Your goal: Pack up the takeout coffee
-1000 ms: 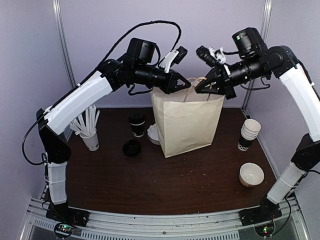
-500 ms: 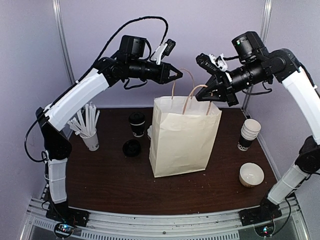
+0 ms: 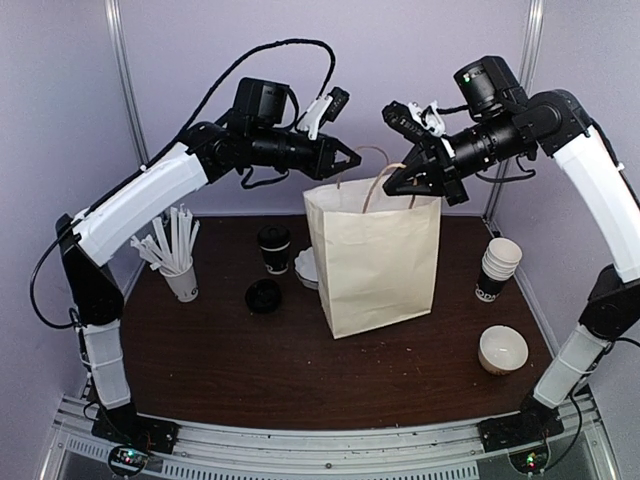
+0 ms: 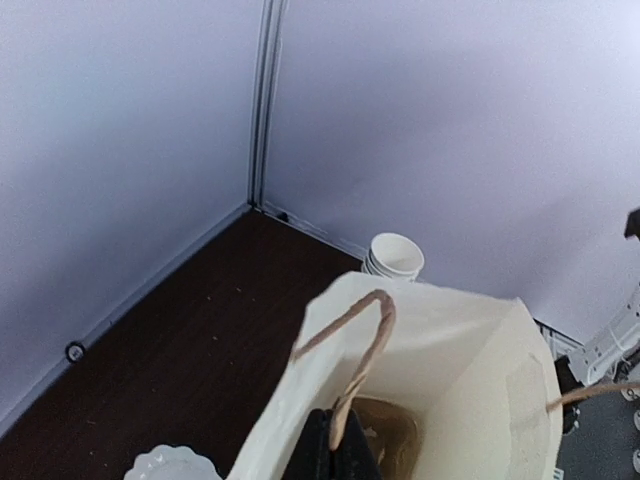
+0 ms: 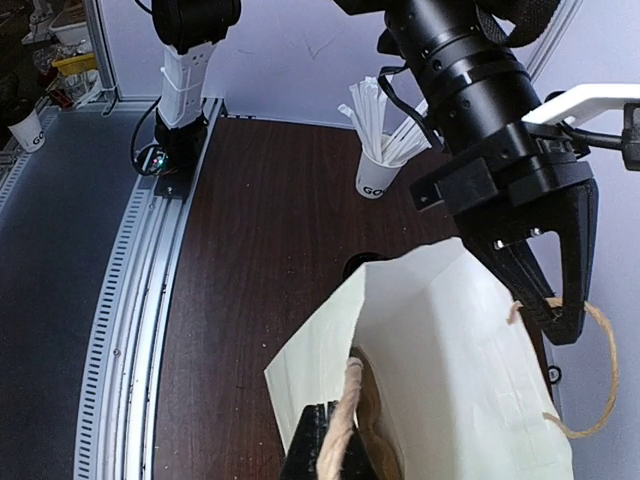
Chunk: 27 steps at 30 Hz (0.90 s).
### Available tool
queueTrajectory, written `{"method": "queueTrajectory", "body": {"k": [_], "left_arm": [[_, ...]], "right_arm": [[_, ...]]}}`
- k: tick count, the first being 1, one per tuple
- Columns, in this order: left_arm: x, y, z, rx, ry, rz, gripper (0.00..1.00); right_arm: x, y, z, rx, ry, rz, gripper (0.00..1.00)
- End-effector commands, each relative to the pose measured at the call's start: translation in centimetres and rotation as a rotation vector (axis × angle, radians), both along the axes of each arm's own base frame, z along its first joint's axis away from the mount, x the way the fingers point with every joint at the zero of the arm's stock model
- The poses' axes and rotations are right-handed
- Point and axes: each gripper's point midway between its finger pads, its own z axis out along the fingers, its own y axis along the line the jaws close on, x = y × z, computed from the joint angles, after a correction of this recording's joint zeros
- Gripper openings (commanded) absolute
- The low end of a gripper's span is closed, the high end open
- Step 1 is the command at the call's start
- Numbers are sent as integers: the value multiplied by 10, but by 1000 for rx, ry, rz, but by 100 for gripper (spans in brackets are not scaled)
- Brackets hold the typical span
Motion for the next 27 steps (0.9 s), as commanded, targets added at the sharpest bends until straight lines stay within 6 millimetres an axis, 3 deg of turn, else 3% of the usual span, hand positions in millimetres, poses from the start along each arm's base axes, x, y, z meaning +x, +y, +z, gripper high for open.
{"method": "queueTrajectory", "body": {"k": [1, 3, 8, 14, 17, 21, 25, 27], "left_arm": [[-10, -5, 9, -65, -53, -43, 0], [-9, -10, 6, -68, -41, -60, 0], [-9, -13, 9, -74, -44, -68, 0], [-5, -13, -14, -31, -5, -58, 0], [-11, -16, -31, -15, 33, -99, 0], [-35, -19, -36, -27, 47, -212, 0], [-65, -23, -36, -48, 21, -296, 0], [-79, -26, -37, -45, 18, -336, 0]], "right_arm": [[-9, 5, -27, -59, 42, 51, 0], [-6, 10, -42, -79, 20, 36, 0], [-18, 14, -53, -114, 24, 61, 0], [-25, 11, -70, -148, 31, 62, 1], [-34, 7, -81, -174, 61, 91, 36], [-54, -5, -66, -162, 64, 135, 78], [-87, -33, -48, -190, 61, 207, 98], [-102, -49, -37, -188, 50, 233, 99]]}}
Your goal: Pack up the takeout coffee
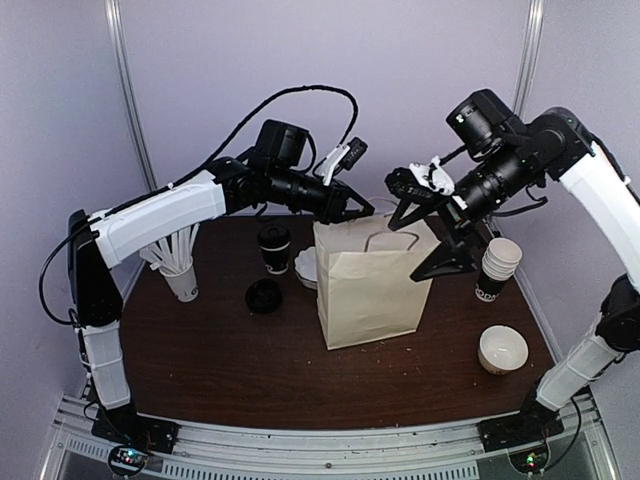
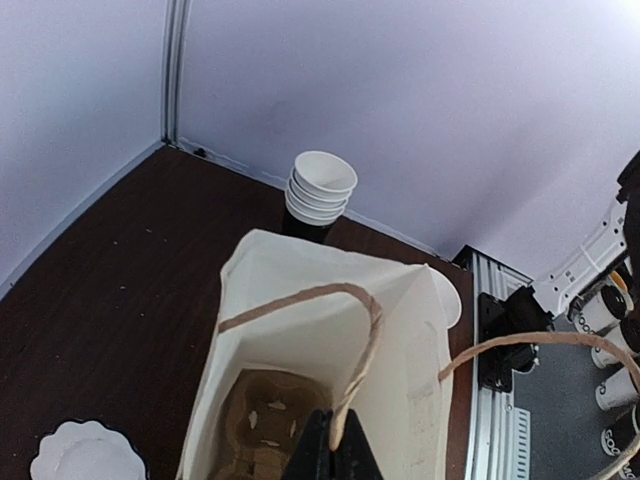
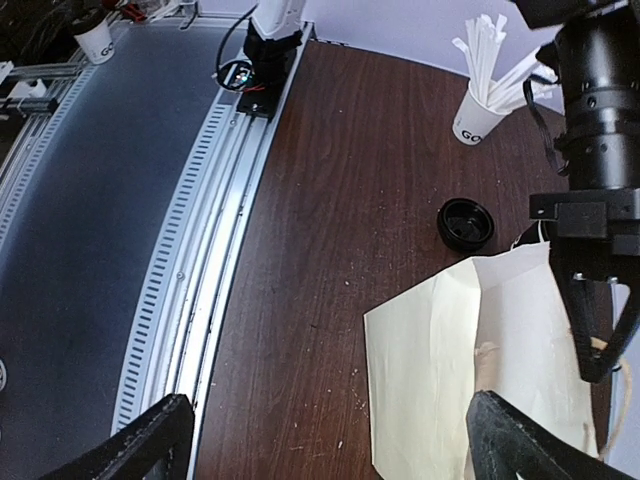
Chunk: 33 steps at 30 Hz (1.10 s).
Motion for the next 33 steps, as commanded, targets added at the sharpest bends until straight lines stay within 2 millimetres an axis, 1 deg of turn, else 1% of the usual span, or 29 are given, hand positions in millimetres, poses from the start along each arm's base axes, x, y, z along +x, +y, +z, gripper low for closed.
{"method": "queueTrajectory", "body": {"k": [1, 2, 4, 6, 7, 9, 10, 13, 16, 19, 22, 26, 31, 33], "left_arm": [[-45, -6, 46, -115, -95, -139, 0], [-51, -8, 45, -116, -91, -149, 0], [-65, -11, 45, -120, -80, -180, 0], [-82, -13, 43, -117, -79, -210, 0], [-94, -15, 42, -115, -80, -231, 0], [-111, -15, 37, -104, -70, -257, 0], [-120, -14, 36, -101, -66, -269, 0], [-144, -14, 19, -74, -30, -312, 0], [-171, -15, 2, -55, 11, -370, 0], [-198, -16, -5, -44, 25, -426, 0], [-217, -15, -10, -33, 65, -471, 0], [-235, -11, -5, -31, 87, -513, 0], [-247, -5, 5, -47, 67, -527, 0], [-248, -4, 5, -45, 68, -526, 0]], "right_arm": [[-52, -45, 36, 21, -20, 91, 99], [-55, -52, 40, 27, -34, 84, 100], [-51, -65, 45, 31, -74, 39, 99], [-37, -78, 48, 33, -101, -36, 99], [-30, -84, 49, 37, -109, -73, 99], [-16, -94, 49, 40, -115, -143, 100], [-11, -97, 46, 34, -119, -167, 100], [3, -101, 36, 9, -117, -223, 99], [10, -102, 29, 1, -104, -244, 99], [16, -100, 26, 2, -99, -256, 99], [22, -98, 25, 4, -93, -266, 99], [23, -96, 26, 16, -81, -264, 99], [24, -94, 23, 17, -66, -264, 99], [24, -94, 20, 13, -61, -264, 99]]}}
